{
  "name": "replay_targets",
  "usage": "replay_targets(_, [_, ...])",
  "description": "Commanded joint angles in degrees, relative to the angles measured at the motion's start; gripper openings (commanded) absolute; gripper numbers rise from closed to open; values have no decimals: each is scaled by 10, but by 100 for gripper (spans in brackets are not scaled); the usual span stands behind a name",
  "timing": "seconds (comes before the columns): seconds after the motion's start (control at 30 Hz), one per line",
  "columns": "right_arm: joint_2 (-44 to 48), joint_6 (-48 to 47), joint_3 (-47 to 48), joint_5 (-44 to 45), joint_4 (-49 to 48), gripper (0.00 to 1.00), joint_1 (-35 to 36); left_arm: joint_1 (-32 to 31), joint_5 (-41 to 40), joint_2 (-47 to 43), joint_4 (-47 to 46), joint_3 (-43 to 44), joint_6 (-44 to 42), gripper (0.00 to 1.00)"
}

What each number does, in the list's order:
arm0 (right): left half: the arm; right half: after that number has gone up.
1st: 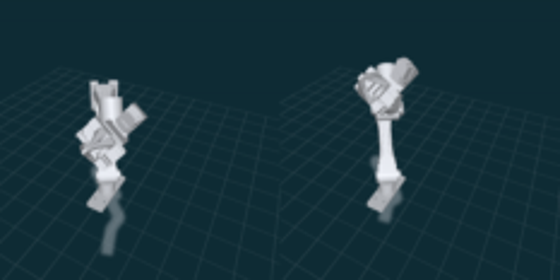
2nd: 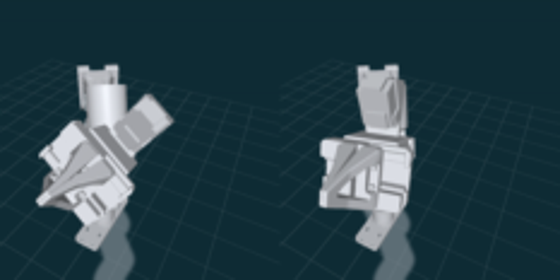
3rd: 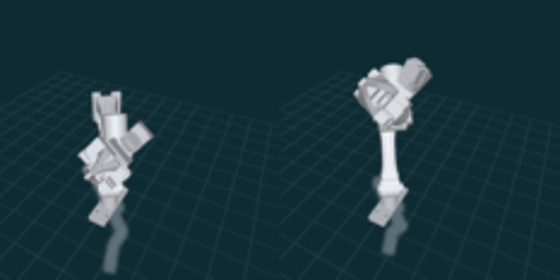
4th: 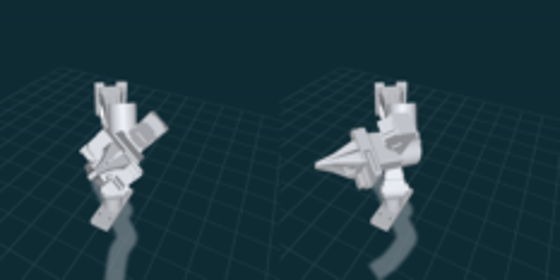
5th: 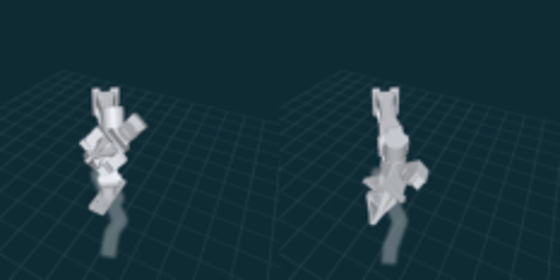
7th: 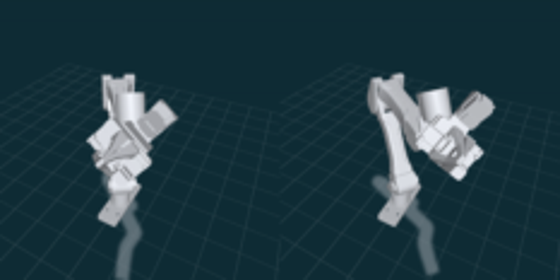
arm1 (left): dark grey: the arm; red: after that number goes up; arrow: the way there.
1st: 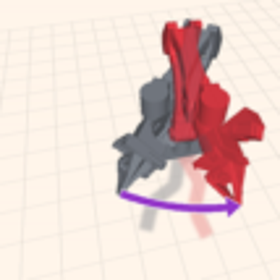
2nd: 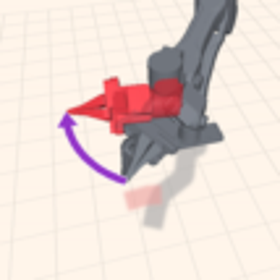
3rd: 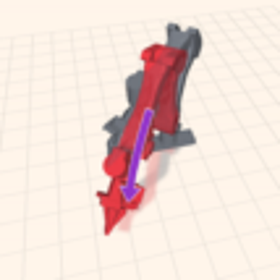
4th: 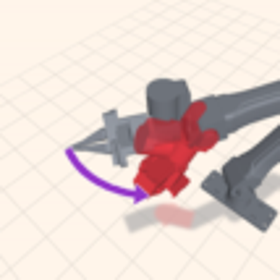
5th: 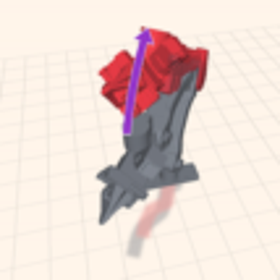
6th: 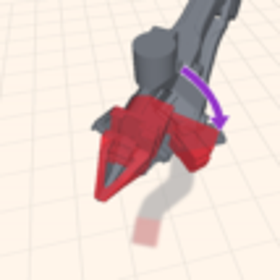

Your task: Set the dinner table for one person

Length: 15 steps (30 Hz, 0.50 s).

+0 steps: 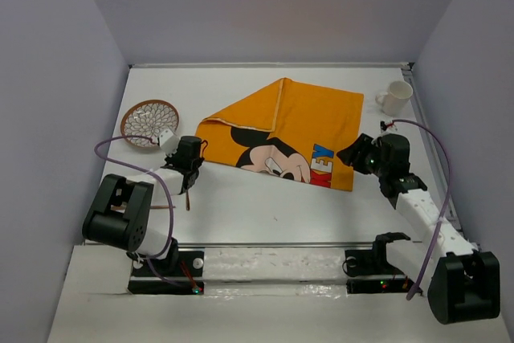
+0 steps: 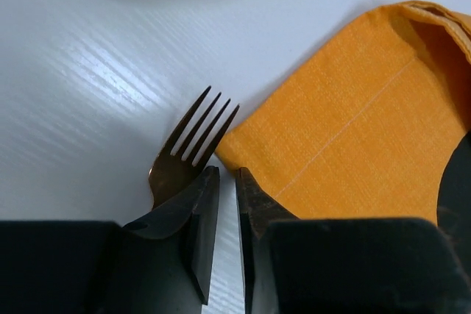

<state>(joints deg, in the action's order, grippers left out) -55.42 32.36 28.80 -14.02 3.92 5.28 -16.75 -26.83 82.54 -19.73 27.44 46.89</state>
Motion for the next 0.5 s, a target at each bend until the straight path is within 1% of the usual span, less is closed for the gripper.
replay_targets(0.0, [42, 8, -19, -28, 21, 52, 1, 12, 0, 20, -4, 39, -4, 28])
replay_targets(0.17, [30, -2, -13, -36, 26, 52, 1, 15, 16, 23, -1, 47, -21, 35])
replay_targets(0.3, [31, -4, -8, -36, 25, 52, 1, 15, 27, 17, -4, 46, -31, 43])
replay_targets(0.37, [32, -5, -4, -36, 25, 52, 1, 14, 30, 10, -7, 40, -31, 46])
replay_targets(0.47, [32, -6, 1, -36, 29, 52, 1, 14, 35, -6, -10, 31, -29, 58])
